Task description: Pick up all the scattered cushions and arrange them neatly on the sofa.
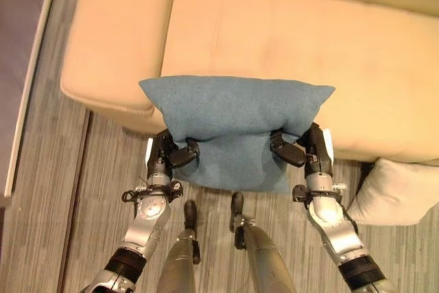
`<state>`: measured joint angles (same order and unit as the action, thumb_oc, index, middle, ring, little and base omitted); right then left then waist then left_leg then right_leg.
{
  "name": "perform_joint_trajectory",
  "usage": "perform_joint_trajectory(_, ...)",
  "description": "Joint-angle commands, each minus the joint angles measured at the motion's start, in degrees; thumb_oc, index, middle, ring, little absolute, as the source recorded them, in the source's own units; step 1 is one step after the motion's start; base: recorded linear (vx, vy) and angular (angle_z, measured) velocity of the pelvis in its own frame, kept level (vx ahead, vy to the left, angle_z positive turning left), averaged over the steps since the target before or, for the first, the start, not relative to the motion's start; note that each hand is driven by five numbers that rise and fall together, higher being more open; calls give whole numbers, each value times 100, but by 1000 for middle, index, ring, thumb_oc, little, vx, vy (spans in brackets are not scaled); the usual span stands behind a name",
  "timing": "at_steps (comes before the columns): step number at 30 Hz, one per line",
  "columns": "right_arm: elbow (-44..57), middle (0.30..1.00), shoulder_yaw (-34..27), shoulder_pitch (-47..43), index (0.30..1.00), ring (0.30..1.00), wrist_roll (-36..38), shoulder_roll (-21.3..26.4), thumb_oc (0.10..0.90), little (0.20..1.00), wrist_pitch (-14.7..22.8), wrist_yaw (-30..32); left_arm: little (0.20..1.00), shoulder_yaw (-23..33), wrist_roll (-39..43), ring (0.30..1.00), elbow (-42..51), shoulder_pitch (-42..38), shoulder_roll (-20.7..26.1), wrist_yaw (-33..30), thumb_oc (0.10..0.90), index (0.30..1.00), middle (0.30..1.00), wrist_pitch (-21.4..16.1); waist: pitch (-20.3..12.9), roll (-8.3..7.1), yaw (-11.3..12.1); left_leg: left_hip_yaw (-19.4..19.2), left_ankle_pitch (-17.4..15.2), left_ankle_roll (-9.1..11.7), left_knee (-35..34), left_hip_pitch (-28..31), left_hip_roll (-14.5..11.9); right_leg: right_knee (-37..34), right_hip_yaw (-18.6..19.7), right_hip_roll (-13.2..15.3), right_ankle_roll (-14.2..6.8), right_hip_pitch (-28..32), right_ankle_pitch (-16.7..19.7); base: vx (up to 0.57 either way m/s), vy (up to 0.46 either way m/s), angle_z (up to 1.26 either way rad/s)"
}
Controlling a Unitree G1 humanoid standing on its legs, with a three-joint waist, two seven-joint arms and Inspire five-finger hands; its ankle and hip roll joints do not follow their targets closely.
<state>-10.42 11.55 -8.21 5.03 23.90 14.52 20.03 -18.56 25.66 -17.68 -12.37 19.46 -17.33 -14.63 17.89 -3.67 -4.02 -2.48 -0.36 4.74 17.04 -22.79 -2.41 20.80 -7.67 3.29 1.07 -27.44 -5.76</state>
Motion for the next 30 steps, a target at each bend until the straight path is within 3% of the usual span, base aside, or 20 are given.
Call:
perform_joint_trajectory(1, 847, 300, 123, -141, 300, 300, -392, 49, 400, 300, 540, -243, 300, -347, -331, 300, 801, -183, -339, 567, 400, 300, 300, -718, -447, -43, -53, 125, 256, 47, 561, -185, -3, -1137, 192, -135, -275, 1205, 63, 273, -42, -9)
perform_joint_trajectory(3, 868, 300, 55, -36, 300, 300, -446, 94, 400, 300, 504, -296, 300, -296, -365, 300, 845, 15, -301, 576, 400, 300, 300, -685, -595, -61, 7, 118, -15, -72, 25, 138, 100, -1234, 270, -197, -338, 1489, 58, 311, 9, -37)
perform_joint_trajectory(6, 874, 300, -19, 104, 300, 300, -438, 107, 400, 300, 451, -308, 300, -248, -414, 300, 862, 187, -286, 578, 400, 300, 300, -619, -721, -66, 106, 133, 117, -89, -474, 246, 190, -1386, 368, -252, -386, 1825, 63, 267, 29, -44)
perform_joint_trajectory(7, 860, 300, -69, 177, 300, 300, -420, 88, 400, 300, 427, -295, 300, -181, -489, 300, 900, 303, -245, 570, 400, 300, 300, -551, -777, -46, 271, 238, 403, -58, -779, 101, 323, -1532, 473, -378, -385, 2195, 15, 285, 15, -25)
perform_joint_trajectory(10, 856, 300, -91, 260, 300, 300, -417, 48, 400, 300, 382, -326, 300, -116, -554, 300, 946, 491, -238, 605, 400, 300, 300, -493, -878, -21, 442, 417, 522, -61, -1077, 180, 420, -1642, 717, -530, -400, 2646, -72, 305, 60, -66)
perform_joint_trajectory(15, 1002, 300, -140, 511, 300, 300, -504, 15, 400, 300, 320, -502, 300, -25, -563, 300, 1036, 915, -141, 721, 400, 300, 300, -418, -1234, -129, 501, 350, 277, -295, -1069, 792, 468, -1618, 1035, -301, -590, 3098, -92, 295, 117, -79)
perform_joint_trajectory(17, 1066, 300, -153, 484, 300, 300, -553, -23, 400, 300, 302, -538, 300, 18, -571, 300, 1074, 973, -99, 735, 400, 300, 300, -388, -1260, -132, 572, 209, 117, -414, -1034, 980, 467, -1295, 1083, -179, -784, 3052, -20, 241, 152, -47)
perform_joint_trajectory(19, 1093, 300, -152, 416, 300, 300, -559, -90, 400, 300, 304, -556, 300, 20, -571, 300, 1074, 966, -65, 734, 400, 300, 300, -367, -1183, -128, 631, 69, -51, -556, -961, 1168, 488, -542, 1030, -26, -1015, 2818, 238, 100, 103, -53)
perform_joint_trajectory(20, 1093, 300, -154, 412, 300, 300, -559, -89, 400, 300, 303, -556, 300, 21, -570, 300, 1073, 962, -66, 734, 400, 300, 300, -367, -1193, -118, 641, 63, -32, -552, -972, 1152, 472, -550, 1039, -41, -1012, 2796, 261, 68, 91, -68)
perform_joint_trajectory(21, 1098, 300, -149, 325, 300, 300, -575, -110, 400, 300, 294, -582, 300, 50, -566, 300, 1097, 956, -18, 731, 400, 300, 300, -362, -1093, -44, 584, 13, -104, -654, -933, 1306, 425, 230, 1021, -63, -1228, 2441, 607, 32, 46, -75)
perform_joint_trajectory(23, 1097, 300, -149, 284, 300, 300, -577, -146, 400, 300, 304, -560, 300, 68, -587, 300, 1102, 937, -10, 703, 400, 300, 300, -370, -1032, 31, 566, -11, -145, -695, -901, 1344, 403, 617, 979, -66, -1287, 2200, 678, 49, 78, -18)
perform_joint_trajectory(24, 1097, 300, -129, 249, 300, 300, -638, -193, 400, 300, 297, -534, 300, 91, -638, 300, 1099, 908, -16, 666, 400, 300, 300, -374, -1006, 138, 547, -27, -218, -729, -929, 1494, 371, 787, 743, 56, -1176, 1895, 555, 97, 87, -22)
perform_joint_trajectory(27, 1066, 300, -151, 144, 300, 300, -710, -194, 400, 300, 284, -478, 300, 123, -645, 300, 1101, 884, -63, 667, 400, 300, 300, -430, -1028, 202, 482, -14, -328, -651, -1134, 1790, 345, -179, 305, 366, -980, 1633, 304, 143, -24, -17)
perform_joint_trajectory(29, 1047, 300, -217, 198, 300, 300, -655, -161, 400, 300, 297, -482, 300, 113, -600, 300, 1102, 872, -66, 742, 400, 300, 300, -425, -1080, 112, 421, 55, -416, -603, -1138, 1848, 475, -1169, 358, 392, -973, 1867, 332, 133, -84, -3)
perform_joint_trajectory(30, 1048, 300, -219, 204, 300, 300, -654, -163, 400, 300, 299, -484, 300, 110, -598, 300, 1102, 875, -62, 744, 400, 300, 300, -426, -1071, 116, 412, 68, -423, -603, -1134, 1863, 472, -1230, 340, 388, -974, 1919, 355, 88, -69, 8)
